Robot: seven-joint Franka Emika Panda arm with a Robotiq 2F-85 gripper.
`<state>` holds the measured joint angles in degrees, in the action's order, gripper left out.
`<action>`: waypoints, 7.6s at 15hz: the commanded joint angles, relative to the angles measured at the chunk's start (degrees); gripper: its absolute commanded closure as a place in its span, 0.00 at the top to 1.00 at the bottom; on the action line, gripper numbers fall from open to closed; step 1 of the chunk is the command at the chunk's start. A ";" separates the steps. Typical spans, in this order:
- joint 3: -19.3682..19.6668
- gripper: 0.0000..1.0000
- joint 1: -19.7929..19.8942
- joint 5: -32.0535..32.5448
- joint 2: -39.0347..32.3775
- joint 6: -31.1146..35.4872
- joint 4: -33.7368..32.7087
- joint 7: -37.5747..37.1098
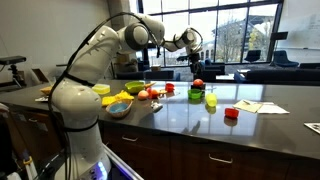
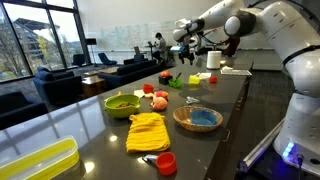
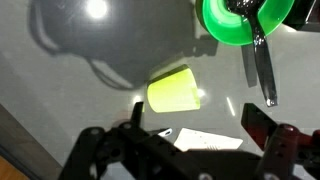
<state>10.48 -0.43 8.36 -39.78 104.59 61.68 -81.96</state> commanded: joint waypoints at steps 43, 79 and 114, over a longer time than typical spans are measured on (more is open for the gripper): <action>2.17 1.00 0.21 0.74 -9.74 14.76 -10.51 -12.22; -2.13 1.00 3.55 -4.54 -14.01 -0.07 -16.40 9.42; -2.55 1.00 5.28 -4.43 -28.49 0.02 -31.61 5.68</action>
<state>10.38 3.37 5.40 -68.08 110.10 32.16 -84.17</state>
